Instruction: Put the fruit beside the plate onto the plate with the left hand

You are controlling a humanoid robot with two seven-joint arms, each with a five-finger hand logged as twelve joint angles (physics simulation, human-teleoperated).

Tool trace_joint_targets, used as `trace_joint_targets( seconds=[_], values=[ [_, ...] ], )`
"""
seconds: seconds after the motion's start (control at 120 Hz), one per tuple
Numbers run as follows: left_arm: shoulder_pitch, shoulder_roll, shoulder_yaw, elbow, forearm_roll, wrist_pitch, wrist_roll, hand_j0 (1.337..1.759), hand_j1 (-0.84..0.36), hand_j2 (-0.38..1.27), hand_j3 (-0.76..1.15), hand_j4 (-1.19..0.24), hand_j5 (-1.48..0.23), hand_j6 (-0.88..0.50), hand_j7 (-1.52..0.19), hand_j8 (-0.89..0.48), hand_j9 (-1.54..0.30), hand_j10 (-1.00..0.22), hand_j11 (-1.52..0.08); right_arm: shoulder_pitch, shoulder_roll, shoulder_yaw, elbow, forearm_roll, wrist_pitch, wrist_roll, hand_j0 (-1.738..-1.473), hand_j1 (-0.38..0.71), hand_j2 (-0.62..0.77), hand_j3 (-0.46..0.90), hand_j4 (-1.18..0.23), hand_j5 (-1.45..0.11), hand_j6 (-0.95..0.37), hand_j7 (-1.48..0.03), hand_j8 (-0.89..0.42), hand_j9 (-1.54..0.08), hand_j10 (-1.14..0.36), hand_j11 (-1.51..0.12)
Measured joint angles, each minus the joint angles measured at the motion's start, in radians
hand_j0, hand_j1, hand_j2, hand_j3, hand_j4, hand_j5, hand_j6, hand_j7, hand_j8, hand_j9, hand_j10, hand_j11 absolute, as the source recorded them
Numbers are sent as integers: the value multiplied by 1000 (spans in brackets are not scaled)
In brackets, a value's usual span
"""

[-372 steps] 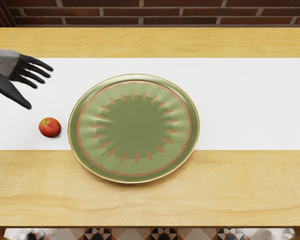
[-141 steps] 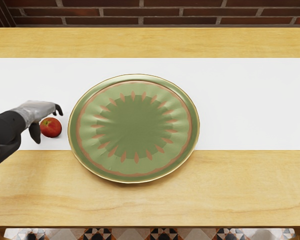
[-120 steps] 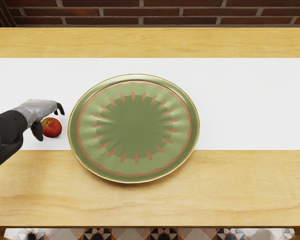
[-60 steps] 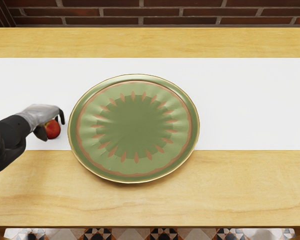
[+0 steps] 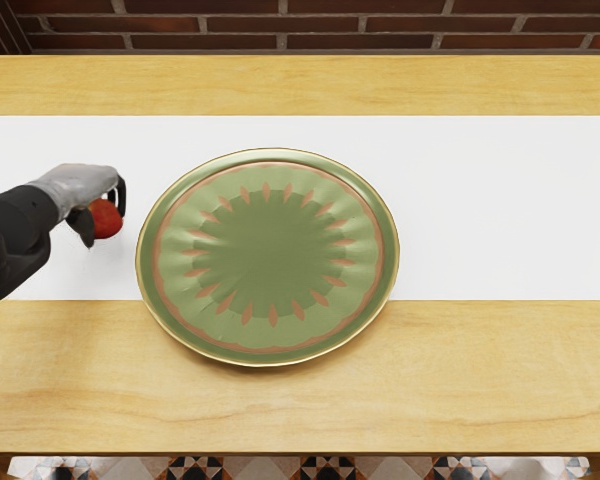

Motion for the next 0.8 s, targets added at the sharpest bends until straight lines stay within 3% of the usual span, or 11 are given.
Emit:
trace_joint_targets(
  seconds=[0.092, 0.258, 0.408, 0.708, 0.8],
  values=[
    [-54, -21, 1, 0, -31, -4, 0, 1651, -290, 402, 0, -604, -1030, -335, -1020, -393, -1013, -696, -1004, 0, 0, 0, 0, 0, 0, 0, -1658, -305, -7, 0, -36, -47, -36, -47, -36, -47, -36, -47],
    [-128, -168, 3, 0, -70, -13, 0, 1652, -304, 443, 0, -587, -1060, -323, -1032, -392, -1013, -689, -1009, 0, 0, 0, 0, 0, 0, 0, -1658, -305, -7, 0, -36, -47, -36, -47, -36, -47, -36, -47],
    [-127, -259, 4, 4, -83, -24, 0, 1653, -282, 405, 0, -581, -1072, -327, -1029, -398, -1004, -692, -1007, 0, 0, 0, 0, 0, 0, 0, -1658, -305, -7, 0, -36, -47, -36, -47, -36, -47, -36, -47],
    [-120, -293, 72, 23, -81, -16, 0, 1652, -229, 308, 0, -628, -1045, -370, -1007, -425, -1001, -718, -1003, -1, 0, 0, 0, 0, 0, 0, -1658, -305, -7, 0, -36, -47, -36, -47, -36, -47, -36, -47],
    [-124, -301, 80, 26, -81, -16, 0, 1653, -264, 395, 0, -622, -1043, -358, -1005, -412, -1002, -713, -1003, -1, 0, 0, 0, 0, 0, 0, -1658, -305, -7, 0, -36, -47, -36, -47, -36, -47, -36, -47]
  ],
)
